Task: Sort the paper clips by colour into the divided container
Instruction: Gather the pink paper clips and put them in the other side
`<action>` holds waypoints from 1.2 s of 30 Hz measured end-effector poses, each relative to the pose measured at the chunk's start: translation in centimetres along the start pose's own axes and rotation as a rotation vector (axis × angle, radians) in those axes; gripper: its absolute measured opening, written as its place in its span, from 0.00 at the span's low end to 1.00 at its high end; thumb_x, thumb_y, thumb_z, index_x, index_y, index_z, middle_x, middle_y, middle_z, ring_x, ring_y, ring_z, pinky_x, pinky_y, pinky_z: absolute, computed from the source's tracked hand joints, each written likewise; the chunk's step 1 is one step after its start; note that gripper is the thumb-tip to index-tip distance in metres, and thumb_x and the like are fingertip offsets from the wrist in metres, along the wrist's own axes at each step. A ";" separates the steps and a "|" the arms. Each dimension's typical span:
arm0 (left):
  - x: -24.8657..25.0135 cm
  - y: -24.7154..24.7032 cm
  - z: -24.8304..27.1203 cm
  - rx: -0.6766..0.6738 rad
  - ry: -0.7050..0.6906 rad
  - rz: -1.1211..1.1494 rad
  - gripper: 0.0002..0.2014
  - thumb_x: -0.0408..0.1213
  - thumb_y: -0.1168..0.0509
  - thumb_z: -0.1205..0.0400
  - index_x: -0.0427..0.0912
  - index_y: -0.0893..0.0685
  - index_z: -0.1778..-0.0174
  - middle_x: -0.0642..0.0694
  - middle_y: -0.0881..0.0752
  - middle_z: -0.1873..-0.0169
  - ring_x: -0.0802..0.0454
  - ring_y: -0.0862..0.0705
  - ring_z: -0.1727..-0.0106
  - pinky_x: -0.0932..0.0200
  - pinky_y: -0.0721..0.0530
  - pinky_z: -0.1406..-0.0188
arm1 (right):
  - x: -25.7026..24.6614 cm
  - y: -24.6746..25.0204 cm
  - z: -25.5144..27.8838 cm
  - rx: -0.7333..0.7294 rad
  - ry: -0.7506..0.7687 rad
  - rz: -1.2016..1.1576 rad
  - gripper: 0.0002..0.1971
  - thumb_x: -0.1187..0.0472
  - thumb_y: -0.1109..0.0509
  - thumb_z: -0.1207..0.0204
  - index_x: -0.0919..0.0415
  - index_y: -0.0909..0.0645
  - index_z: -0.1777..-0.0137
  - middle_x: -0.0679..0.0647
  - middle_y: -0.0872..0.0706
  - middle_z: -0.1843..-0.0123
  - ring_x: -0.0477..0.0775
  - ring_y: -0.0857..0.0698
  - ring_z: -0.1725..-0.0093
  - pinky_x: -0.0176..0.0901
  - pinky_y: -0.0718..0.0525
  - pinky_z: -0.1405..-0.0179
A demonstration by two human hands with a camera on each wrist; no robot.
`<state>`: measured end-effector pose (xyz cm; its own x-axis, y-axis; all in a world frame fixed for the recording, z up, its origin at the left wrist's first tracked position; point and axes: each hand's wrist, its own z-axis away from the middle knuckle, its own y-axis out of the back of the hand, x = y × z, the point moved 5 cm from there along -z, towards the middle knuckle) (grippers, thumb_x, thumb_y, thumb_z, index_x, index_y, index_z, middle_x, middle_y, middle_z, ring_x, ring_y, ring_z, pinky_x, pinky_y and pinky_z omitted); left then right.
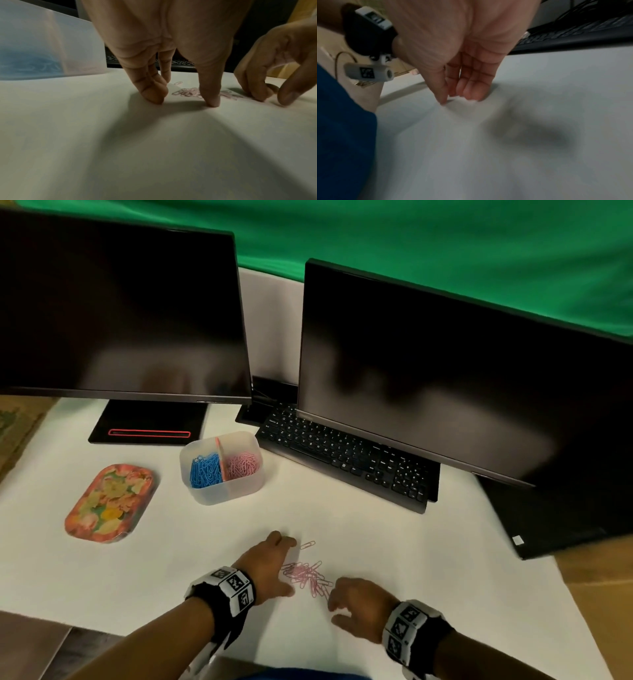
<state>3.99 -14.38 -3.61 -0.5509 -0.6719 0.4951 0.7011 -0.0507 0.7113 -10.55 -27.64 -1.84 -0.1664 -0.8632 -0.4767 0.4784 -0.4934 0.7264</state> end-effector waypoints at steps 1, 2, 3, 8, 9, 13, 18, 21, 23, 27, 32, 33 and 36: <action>0.3 0.0 -0.3 0.006 0.000 0.003 0.41 0.50 0.24 0.30 0.50 0.35 0.23 0.51 0.32 0.29 0.48 0.23 0.31 0.56 0.23 0.33 | -0.5 -0.4 -0.5 -0.002 0.010 -0.014 0.14 0.54 0.35 0.20 0.57 0.17 0.39 0.52 0.19 0.38 0.54 0.19 0.39 0.36 0.27 0.43; 0.5 0.0 -0.6 0.019 -0.001 0.005 0.36 0.50 0.25 0.29 0.49 0.31 0.26 0.49 0.29 0.31 0.48 0.21 0.33 0.57 0.22 0.35 | -1.1 -0.5 -1.1 0.015 0.005 -0.036 0.13 0.55 0.35 0.20 0.58 0.17 0.39 0.53 0.19 0.38 0.54 0.19 0.39 0.36 0.27 0.42; 0.9 0.0 -0.8 0.035 -0.006 -0.002 0.30 0.48 0.26 0.27 0.48 0.26 0.31 0.48 0.25 0.35 0.47 0.20 0.36 0.58 0.22 0.39 | -1.5 -0.3 -1.8 0.046 -0.007 -0.058 0.13 0.57 0.35 0.20 0.58 0.17 0.39 0.53 0.18 0.37 0.55 0.19 0.38 0.36 0.27 0.40; 2.4 1.0 -1.3 0.136 -0.038 0.009 0.09 0.39 0.31 0.24 0.44 0.15 0.49 0.49 0.19 0.55 0.48 0.18 0.49 0.63 0.29 0.57 | -2.1 2.1 -4.8 0.150 -0.058 -0.072 0.15 0.62 0.37 0.20 0.57 0.18 0.35 0.55 0.18 0.35 0.57 0.20 0.35 0.38 0.27 0.37; 2.4 1.2 -1.3 0.151 -0.032 0.022 0.09 0.39 0.31 0.24 0.45 0.16 0.49 0.50 0.20 0.56 0.49 0.19 0.52 0.63 0.30 0.58 | -2.0 2.8 -4.9 0.176 -0.063 -0.085 0.15 0.62 0.37 0.21 0.56 0.18 0.36 0.55 0.18 0.36 0.57 0.19 0.36 0.39 0.25 0.38; 0.8 1.3 -0.9 0.102 0.063 0.062 0.24 0.42 0.27 0.28 0.47 0.24 0.37 0.48 0.21 0.46 0.50 0.20 0.48 0.62 0.24 0.51 | -0.6 4.9 -4.4 0.227 -0.131 -0.035 0.29 0.56 0.30 0.26 0.50 0.34 0.25 0.50 0.28 0.31 0.56 0.22 0.34 0.50 0.20 0.37; 1.3 1.0 -1.1 0.096 0.068 0.008 0.14 0.36 0.33 0.24 0.45 0.17 0.42 0.46 0.14 0.46 0.47 0.16 0.45 0.62 0.23 0.52 | -0.5 4.6 -6.2 0.040 -0.115 0.082 0.43 0.56 0.25 0.28 0.50 0.47 0.17 0.52 0.37 0.25 0.56 0.30 0.28 0.49 0.24 0.31; 2.1 1.2 -1.6 0.127 0.024 0.011 0.08 0.35 0.36 0.22 0.45 0.12 0.53 0.46 0.11 0.55 0.49 0.15 0.54 0.64 0.27 0.60 | -1.2 4.2 -7.3 0.072 -0.013 0.023 0.25 0.57 0.27 0.27 0.52 0.26 0.30 0.52 0.30 0.35 0.59 0.20 0.40 0.39 0.23 0.44; 2.3 1.2 -1.9 0.129 0.022 0.006 0.08 0.37 0.37 0.21 0.45 0.12 0.55 0.46 0.11 0.57 0.50 0.17 0.58 0.63 0.28 0.61 | -1.5 4.3 -7.5 0.084 -0.010 -0.006 0.17 0.56 0.28 0.26 0.54 0.21 0.37 0.52 0.27 0.40 0.60 0.17 0.45 0.40 0.23 0.48; 2.4 1.2 -2.2 0.147 0.018 0.026 0.09 0.36 0.37 0.20 0.46 0.11 0.55 0.47 0.11 0.56 0.49 0.15 0.55 0.64 0.29 0.60 | -1.3 4.4 -7.8 0.113 -0.015 -0.016 0.12 0.57 0.32 0.23 0.58 0.19 0.42 0.55 0.23 0.44 0.60 0.18 0.46 0.45 0.21 0.47; 2.2 1.3 -2.0 0.171 0.008 0.085 0.10 0.35 0.37 0.22 0.46 0.10 0.55 0.47 0.10 0.56 0.51 0.16 0.57 0.67 0.29 0.60 | -1.1 4.2 -8.2 0.130 -0.006 0.033 0.10 0.57 0.35 0.21 0.59 0.17 0.45 0.56 0.20 0.45 0.59 0.18 0.47 0.43 0.24 0.50; 2.3 1.4 -1.9 0.172 0.000 0.094 0.10 0.35 0.38 0.22 0.46 0.10 0.54 0.47 0.10 0.56 0.51 0.17 0.58 0.67 0.29 0.60 | -1.1 4.3 -8.3 0.128 -0.004 0.043 0.11 0.56 0.36 0.20 0.59 0.17 0.45 0.56 0.20 0.45 0.60 0.17 0.47 0.43 0.24 0.50; 2.1 1.7 -1.8 0.205 -0.008 0.121 0.11 0.33 0.37 0.23 0.47 0.11 0.53 0.48 0.11 0.55 0.50 0.15 0.54 0.65 0.24 0.57 | -1.1 4.6 -8.5 0.123 0.009 0.105 0.13 0.55 0.38 0.18 0.60 0.17 0.43 0.59 0.20 0.46 0.62 0.17 0.48 0.46 0.23 0.50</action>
<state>4.82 -17.20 -2.24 -0.4726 -0.6584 0.5858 0.6558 0.1813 0.7329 -0.80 -28.05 -2.19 -0.1132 -0.9098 -0.3993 0.3833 -0.4107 0.8273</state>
